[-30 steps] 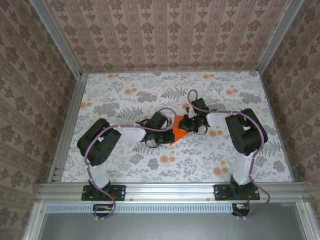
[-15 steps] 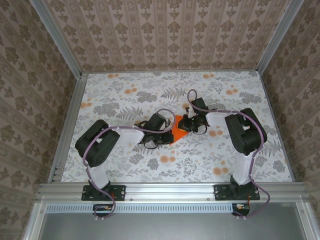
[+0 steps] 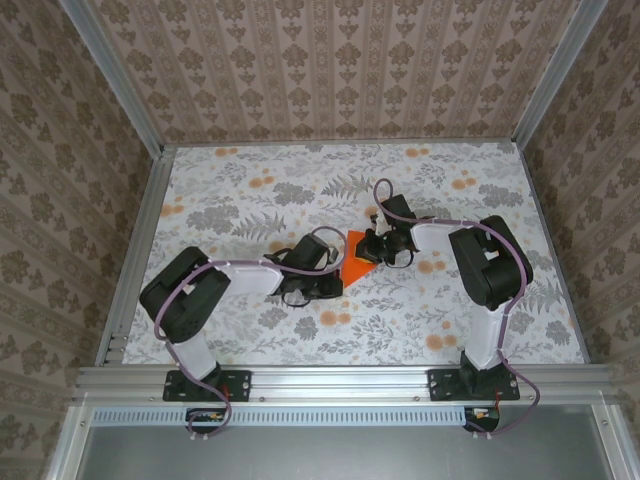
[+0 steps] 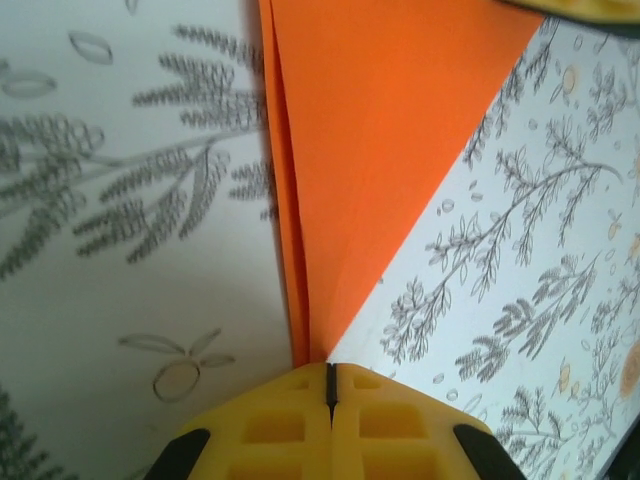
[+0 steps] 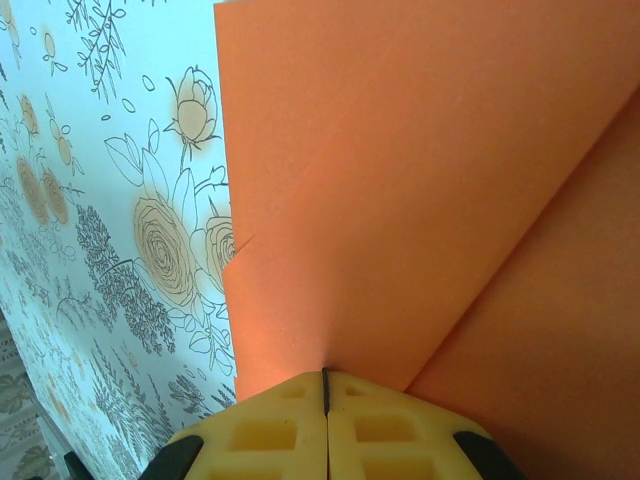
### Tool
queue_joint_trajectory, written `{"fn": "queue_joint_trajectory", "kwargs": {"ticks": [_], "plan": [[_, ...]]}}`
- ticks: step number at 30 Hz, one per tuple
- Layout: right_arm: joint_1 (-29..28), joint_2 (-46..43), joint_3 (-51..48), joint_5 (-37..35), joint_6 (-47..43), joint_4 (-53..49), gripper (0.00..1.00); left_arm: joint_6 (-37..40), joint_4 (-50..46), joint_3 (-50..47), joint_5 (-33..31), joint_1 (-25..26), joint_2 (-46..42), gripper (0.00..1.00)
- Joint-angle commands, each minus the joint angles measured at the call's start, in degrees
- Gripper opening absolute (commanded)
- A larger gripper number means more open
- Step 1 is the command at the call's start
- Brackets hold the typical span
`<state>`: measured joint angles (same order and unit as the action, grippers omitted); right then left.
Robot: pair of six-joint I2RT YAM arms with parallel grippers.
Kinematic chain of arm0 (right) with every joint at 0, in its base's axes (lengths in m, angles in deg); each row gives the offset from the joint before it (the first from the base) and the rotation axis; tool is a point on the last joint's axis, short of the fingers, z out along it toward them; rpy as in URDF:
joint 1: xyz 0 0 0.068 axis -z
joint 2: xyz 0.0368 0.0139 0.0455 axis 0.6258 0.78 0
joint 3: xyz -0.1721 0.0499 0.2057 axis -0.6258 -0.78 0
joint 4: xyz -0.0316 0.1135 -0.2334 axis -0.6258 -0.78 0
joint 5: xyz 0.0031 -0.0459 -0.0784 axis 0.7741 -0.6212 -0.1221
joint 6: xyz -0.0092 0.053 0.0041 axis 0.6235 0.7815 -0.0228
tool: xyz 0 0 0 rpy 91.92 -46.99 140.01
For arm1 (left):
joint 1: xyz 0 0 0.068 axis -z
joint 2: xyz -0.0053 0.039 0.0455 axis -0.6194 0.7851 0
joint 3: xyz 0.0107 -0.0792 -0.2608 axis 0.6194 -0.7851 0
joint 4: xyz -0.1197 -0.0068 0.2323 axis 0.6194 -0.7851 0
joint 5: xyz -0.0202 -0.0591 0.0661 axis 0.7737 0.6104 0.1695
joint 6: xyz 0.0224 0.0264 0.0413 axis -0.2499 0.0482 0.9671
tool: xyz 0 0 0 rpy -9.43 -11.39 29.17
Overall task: Fold a paper plane with a square sheet of paper (pick it up from the middle)
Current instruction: Fourth fold the wing at the center of the table.
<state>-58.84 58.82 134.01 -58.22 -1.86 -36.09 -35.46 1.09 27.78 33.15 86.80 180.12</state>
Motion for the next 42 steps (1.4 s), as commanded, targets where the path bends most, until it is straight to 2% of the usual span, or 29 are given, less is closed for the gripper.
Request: {"fn": "queue_joint_trajectory", "kwargs": {"ticks": [1,7,10,17,26,32,42], "plan": [[0.3,3.9,-0.8,-8.2,-0.2,-5.0,0.06,2.1,-9.2,-1.5,1.0,1.0,-1.7,0.04],[0.3,3.9,-0.9,-8.3,0.1,-4.7,0.06,1.7,-6.8,0.2,-4.0,-1.0,-9.2,0.04],[0.3,4.0,-0.9,-8.2,0.3,-4.4,0.06,1.4,-4.3,1.9,-5.5,-1.4,-9.7,0.05],[0.3,4.2,-0.9,-8.0,0.4,-4.1,0.06,0.4,-0.9,8.7,-2.9,-1.7,-0.1,0.05],[0.3,4.1,-1.0,-7.7,0.8,-3.6,0.06,-0.2,-1.9,15.8,-2.4,-1.9,10.3,0.04],[0.3,4.4,-1.1,-7.9,0.8,-3.6,0.06,-0.4,-2.7,14.3,-2.5,-2.1,11.6,0.04],[0.4,4.9,-0.7,-8.9,0.6,-4.5,0.06,-1.1,-3.1,5.3,-0.1,-0.2,6.8,0.04]]}}
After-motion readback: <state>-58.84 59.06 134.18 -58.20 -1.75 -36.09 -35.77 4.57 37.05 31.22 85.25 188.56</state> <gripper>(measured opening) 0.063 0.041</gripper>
